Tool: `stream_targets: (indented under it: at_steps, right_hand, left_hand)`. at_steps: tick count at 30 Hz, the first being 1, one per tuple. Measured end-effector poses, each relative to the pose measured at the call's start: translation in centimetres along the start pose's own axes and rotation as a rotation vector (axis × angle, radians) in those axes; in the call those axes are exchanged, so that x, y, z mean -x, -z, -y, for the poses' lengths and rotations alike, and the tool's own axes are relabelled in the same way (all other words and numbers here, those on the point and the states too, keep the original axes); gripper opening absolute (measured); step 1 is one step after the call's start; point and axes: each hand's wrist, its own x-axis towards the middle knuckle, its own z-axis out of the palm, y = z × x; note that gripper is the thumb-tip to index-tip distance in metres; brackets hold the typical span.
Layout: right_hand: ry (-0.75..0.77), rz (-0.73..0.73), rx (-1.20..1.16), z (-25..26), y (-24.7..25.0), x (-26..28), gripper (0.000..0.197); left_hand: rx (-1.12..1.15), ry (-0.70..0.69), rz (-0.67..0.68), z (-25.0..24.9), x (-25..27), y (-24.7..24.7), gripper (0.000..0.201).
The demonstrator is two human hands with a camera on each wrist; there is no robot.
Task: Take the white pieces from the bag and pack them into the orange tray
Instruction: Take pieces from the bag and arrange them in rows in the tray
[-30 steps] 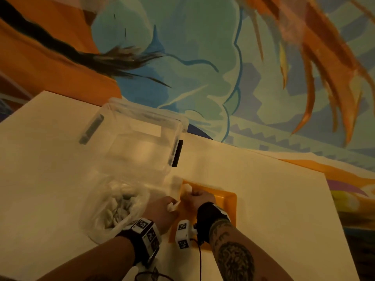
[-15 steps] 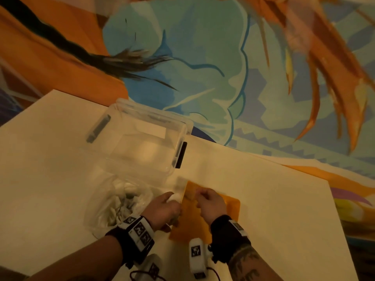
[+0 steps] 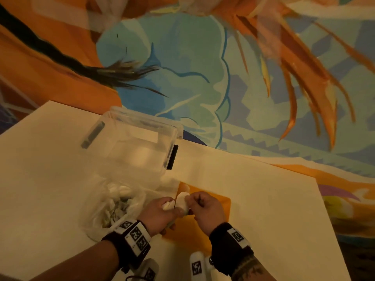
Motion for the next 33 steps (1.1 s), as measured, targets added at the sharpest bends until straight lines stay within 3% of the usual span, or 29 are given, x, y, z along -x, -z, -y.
stream_targets:
  at_steps: [5, 9, 11, 17, 23, 33]
  right_hand:
    - [-0.049, 0.113, 0.066, -1.2, -0.6, 0.1, 0.01]
    - [-0.167, -0.028, 0.079, -2.7, -0.8, -2.2, 0.01]
    - [-0.247, -0.087, 0.089, -3.6, -1.0, -3.6, 0.013]
    - [-0.433, -0.071, 0.2, -5.5, -2.5, -7.1, 0.018]
    - [-0.452, -0.063, 0.275, -5.5, -3.6, -9.1, 0.029]
    - [-0.433, -0.081, 0.351, -5.7, -4.0, -10.1, 0.026]
  left_hand:
    - [-0.054, -0.001, -0.014, 0.6, -0.5, 0.4, 0.012]
    - [-0.164, 0.054, -0.126, 1.5, -2.0, 1.2, 0.007]
    - [-0.205, 0.112, -0.18, 1.9, -2.9, 1.5, 0.015]
    - [-0.443, 0.163, 0.005, 2.8, -3.9, 0.8, 0.021]
    - [-0.404, 0.201, 0.0, 4.6, -4.8, 1.1, 0.031]
    - [-0.404, 0.194, 0.02, 4.8, -4.9, 1.1, 0.031]
